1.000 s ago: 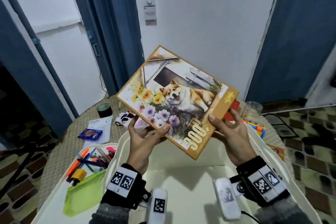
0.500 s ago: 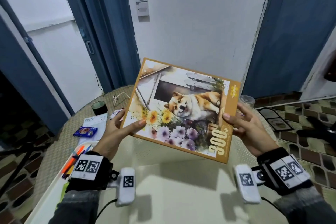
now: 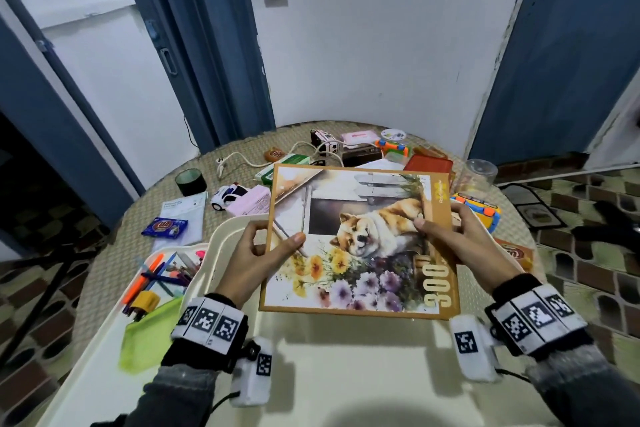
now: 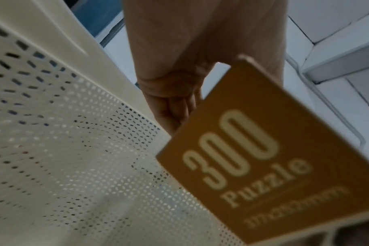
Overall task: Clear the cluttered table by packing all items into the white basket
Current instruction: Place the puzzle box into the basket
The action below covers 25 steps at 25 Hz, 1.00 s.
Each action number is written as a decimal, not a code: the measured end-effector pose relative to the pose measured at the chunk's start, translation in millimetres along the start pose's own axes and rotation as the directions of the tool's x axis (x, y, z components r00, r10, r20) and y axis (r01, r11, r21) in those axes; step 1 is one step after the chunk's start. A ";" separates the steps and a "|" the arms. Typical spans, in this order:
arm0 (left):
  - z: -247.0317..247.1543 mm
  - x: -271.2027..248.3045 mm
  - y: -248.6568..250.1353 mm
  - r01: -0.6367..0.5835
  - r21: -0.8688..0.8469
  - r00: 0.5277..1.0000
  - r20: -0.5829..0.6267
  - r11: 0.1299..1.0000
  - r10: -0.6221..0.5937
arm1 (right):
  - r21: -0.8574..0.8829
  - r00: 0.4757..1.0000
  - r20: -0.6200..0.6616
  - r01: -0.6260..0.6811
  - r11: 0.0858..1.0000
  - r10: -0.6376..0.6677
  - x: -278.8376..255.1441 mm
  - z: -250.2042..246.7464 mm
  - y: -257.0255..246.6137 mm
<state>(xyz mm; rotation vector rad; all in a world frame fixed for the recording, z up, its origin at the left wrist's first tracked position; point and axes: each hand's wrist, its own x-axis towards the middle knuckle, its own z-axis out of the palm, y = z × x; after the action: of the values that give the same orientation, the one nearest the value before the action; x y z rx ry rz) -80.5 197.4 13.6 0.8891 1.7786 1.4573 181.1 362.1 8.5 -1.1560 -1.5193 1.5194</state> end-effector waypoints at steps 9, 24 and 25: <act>-3.6 1.0 -24.5 0.137 0.242 0.987 0.047 0.961 -0.152 | -0.147 0.982 0.048 -0.171 0.974 0.180 6.5 1.3 31.3; 34.9 14.0 -108.9 0.477 0.398 0.805 0.159 0.784 -0.571 | -0.380 0.842 -0.006 -0.502 0.777 0.540 28.7 -3.8 113.7; 37.5 13.9 -114.5 0.472 0.409 0.807 0.157 0.781 -0.570 | -0.416 0.843 -0.010 -0.492 0.765 0.537 27.8 -4.4 119.9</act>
<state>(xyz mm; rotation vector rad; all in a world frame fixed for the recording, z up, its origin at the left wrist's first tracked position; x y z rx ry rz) -67.6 212.2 -106.1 0.6376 1.8980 0.6296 189.1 379.8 -113.1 -1.8902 -1.7352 1.6774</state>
